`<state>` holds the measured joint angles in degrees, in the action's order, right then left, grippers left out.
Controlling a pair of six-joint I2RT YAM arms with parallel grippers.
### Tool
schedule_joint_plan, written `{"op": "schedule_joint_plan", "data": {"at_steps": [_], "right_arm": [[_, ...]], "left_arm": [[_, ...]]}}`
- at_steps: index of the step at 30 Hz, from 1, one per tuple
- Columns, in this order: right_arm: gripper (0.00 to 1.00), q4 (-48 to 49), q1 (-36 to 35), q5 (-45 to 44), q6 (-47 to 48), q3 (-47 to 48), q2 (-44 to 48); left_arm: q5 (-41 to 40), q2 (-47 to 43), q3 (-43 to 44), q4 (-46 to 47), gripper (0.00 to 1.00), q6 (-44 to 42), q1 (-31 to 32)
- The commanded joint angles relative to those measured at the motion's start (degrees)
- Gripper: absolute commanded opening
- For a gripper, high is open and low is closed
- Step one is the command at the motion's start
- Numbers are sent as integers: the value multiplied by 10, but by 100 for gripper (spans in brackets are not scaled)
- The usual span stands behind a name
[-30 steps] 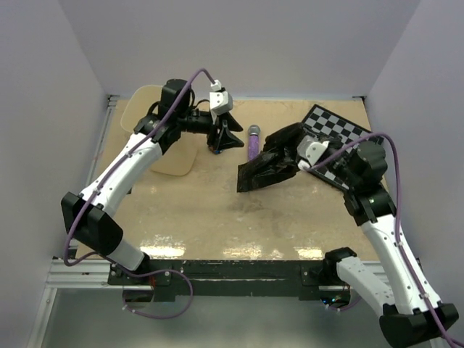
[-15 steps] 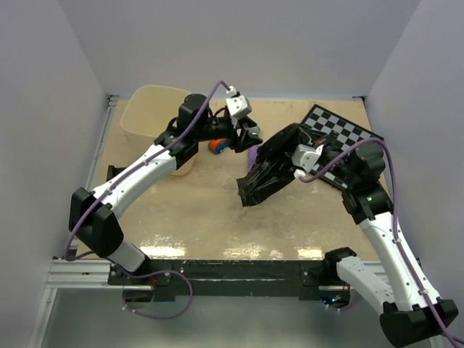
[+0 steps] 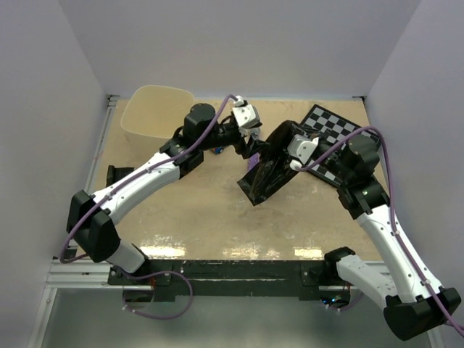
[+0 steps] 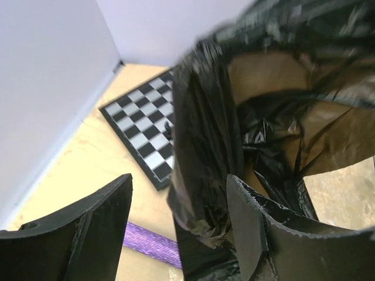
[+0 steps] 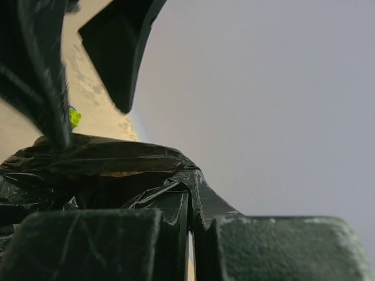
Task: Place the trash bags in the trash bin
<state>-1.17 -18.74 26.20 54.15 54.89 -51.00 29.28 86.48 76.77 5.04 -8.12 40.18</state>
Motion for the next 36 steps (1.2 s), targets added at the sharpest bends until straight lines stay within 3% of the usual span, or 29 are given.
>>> {"op": "schedule_joint_plan", "data": {"at_steps": [1, 10, 17, 19, 22, 26, 29, 32, 36], "right_arm": [[0, 28, -3, -20, -34, 40, -4], [0, 29, -9, -24, -61, 42, -2], [0, 41, -9, -53, -44, 30, 10], [0, 48, -9, -55, -34, 20, 16], [0, 51, -9, -48, -21, 12, 16], [0, 64, -9, -42, -21, 14, 6], [0, 66, -9, -47, -12, 19, -4], [0, 58, -9, -52, 1, 18, -5], [0, 35, -9, -64, 9, 7, 1]], "left_arm": [[0, 25, 26, 31, 71, -24, 17], [-141, 58, 32, 59, 70, -37, 28], [-290, 72, 15, 60, 67, -113, 23], [-290, 71, 13, 45, 66, -120, 10], [-251, 74, 20, 20, 49, -127, -9], [-174, 95, 43, -26, 42, -155, -19], [-97, 99, 51, -34, 28, -139, -34], [-37, 96, 64, -44, 2, -128, -42], [-51, 75, 78, -35, 0, -119, -49]]}}
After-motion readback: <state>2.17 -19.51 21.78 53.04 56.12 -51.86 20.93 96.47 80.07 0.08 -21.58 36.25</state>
